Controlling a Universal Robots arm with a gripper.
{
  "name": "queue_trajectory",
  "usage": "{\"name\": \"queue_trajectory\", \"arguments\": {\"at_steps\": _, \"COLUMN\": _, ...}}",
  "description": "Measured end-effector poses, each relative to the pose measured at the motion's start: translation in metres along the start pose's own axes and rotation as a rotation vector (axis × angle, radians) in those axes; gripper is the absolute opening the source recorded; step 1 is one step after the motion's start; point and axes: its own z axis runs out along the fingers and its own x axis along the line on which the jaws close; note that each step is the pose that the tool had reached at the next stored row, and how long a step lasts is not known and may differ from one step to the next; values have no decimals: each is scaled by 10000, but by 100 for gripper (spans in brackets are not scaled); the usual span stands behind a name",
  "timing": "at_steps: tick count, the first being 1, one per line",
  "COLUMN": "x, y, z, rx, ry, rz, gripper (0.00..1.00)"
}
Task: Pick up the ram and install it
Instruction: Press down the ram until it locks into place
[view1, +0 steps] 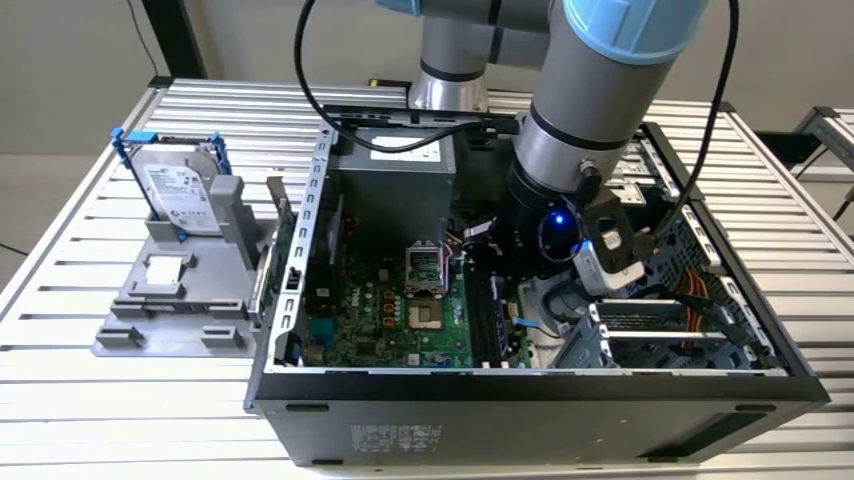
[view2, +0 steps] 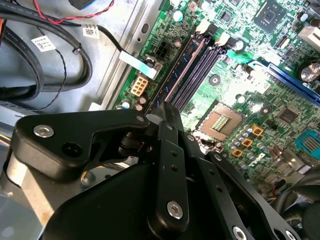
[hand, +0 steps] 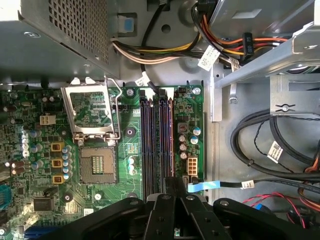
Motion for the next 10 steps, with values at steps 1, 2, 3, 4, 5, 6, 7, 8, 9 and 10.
{"name": "queue_trajectory", "arguments": {"at_steps": 1, "x": 0, "y": 0, "z": 0, "rx": 0, "ry": 0, "rz": 1, "gripper": 0}}
{"name": "queue_trajectory", "arguments": {"at_steps": 2, "x": 0, "y": 0, "z": 0, "rx": 0, "ry": 0, "rz": 2, "gripper": 0}}
{"name": "queue_trajectory", "arguments": {"at_steps": 3, "x": 0, "y": 0, "z": 0, "rx": 0, "ry": 0, "rz": 3, "gripper": 0}}
{"name": "queue_trajectory", "arguments": {"at_steps": 4, "x": 0, "y": 0, "z": 0, "rx": -1, "ry": 0, "rz": 0, "gripper": 0}}
{"name": "queue_trajectory", "arguments": {"at_steps": 5, "x": 0, "y": 0, "z": 0, "rx": 0, "ry": 0, "rz": -15, "gripper": 0}}
{"name": "queue_trajectory", "arguments": {"at_steps": 6, "x": 0, "y": 0, "z": 0, "rx": 1, "ry": 0, "rz": -47, "gripper": 0}}
{"name": "queue_trajectory", "arguments": {"at_steps": 7, "x": 0, "y": 0, "z": 0, "rx": 3, "ry": 1, "rz": -102, "gripper": 0}}
{"name": "queue_trajectory", "arguments": {"at_steps": 8, "x": 0, "y": 0, "z": 0, "rx": 6, "ry": 0, "rz": -166, "gripper": 0}}
{"name": "queue_trajectory", "arguments": {"at_steps": 9, "x": 0, "y": 0, "z": 0, "rx": 7, "ry": -1, "rz": -237, "gripper": 0}}
{"name": "queue_trajectory", "arguments": {"at_steps": 10, "x": 0, "y": 0, "z": 0, "rx": 10, "ry": -1, "rz": -307, "gripper": 0}}
